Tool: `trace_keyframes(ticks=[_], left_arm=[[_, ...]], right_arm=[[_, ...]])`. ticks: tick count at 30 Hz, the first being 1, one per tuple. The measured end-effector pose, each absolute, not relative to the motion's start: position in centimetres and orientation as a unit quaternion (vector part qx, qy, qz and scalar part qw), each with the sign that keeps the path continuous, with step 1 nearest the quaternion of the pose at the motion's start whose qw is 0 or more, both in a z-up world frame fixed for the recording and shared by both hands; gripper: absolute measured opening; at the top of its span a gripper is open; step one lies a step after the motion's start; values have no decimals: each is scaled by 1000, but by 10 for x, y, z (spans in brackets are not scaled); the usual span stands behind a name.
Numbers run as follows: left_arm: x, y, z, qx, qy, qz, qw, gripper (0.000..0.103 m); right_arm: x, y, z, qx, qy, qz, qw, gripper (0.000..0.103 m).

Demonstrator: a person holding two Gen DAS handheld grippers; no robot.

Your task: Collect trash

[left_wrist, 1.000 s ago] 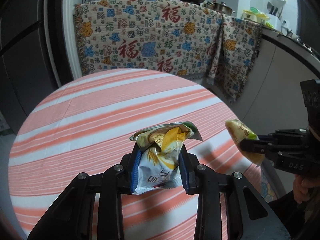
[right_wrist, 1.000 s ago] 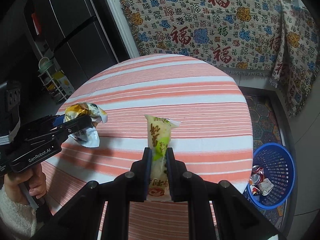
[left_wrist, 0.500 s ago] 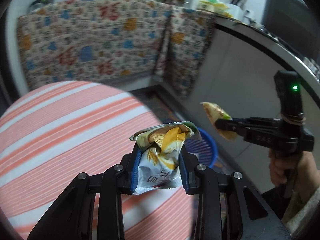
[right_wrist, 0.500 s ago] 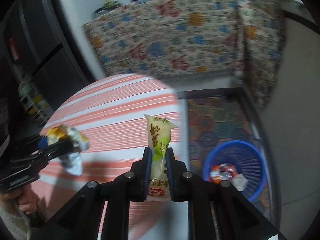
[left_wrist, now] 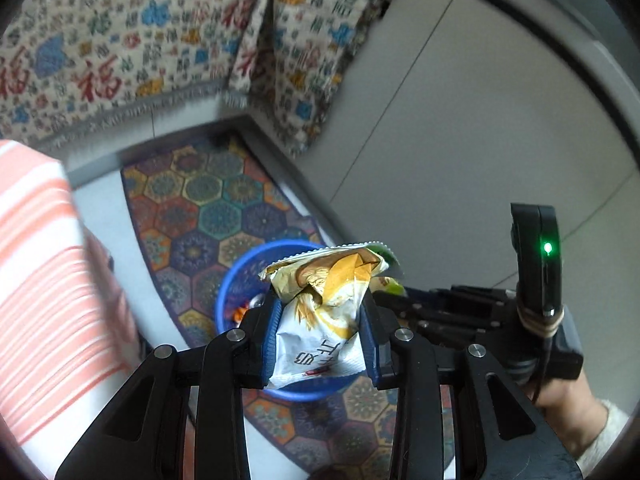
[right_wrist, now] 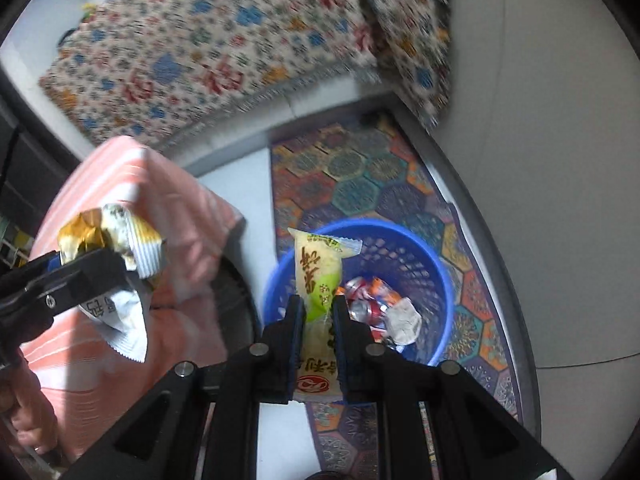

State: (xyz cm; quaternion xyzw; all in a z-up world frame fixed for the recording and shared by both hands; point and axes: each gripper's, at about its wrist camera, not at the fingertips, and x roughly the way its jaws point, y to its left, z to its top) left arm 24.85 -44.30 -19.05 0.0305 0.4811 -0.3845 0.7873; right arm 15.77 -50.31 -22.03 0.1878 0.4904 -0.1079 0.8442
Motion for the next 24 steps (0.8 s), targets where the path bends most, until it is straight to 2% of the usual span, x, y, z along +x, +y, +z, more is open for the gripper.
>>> trace_keyframes(ticks=[4,6,7,8,10,13,16,17,19,21,24], left_arm=[[263,-460,-219,40,494,-374,784,38],[269,-470,-233,45,502,-363,784,53],[270,-472,-236,44,503,-356,786,67],[273,-473,-239,42,503,-349,790,77],[275,-473,-241,33,503,-340,794,78],[271,-468,-231,30,501,-341,795,80],[248,-458,-198,45,472,-349,809,92],[237,-453,-185,51,463,-352,812,103],[212,-445,-163,71,446,-346,822,103],[182,-437,-143,91,425,-337,835,103],[138,-426,-123,120,410,-313,848,103]], right_arm=[[167,-524,-262,196,501,-120,835,18],[169,-533,-281,203,501,-118,833,19],[173,-538,-295,209,504,-117,830,33],[173,-543,-303,213,504,-117,829,53],[173,-550,-318,224,498,-122,829,76],[163,-556,-320,231,494,-137,827,77],[144,-554,-287,205,489,-170,831,87],[138,-552,-274,193,485,-179,834,90],[117,-539,-232,164,478,-202,839,93],[91,-518,-188,140,457,-223,850,101],[54,-483,-146,134,439,-234,857,103]])
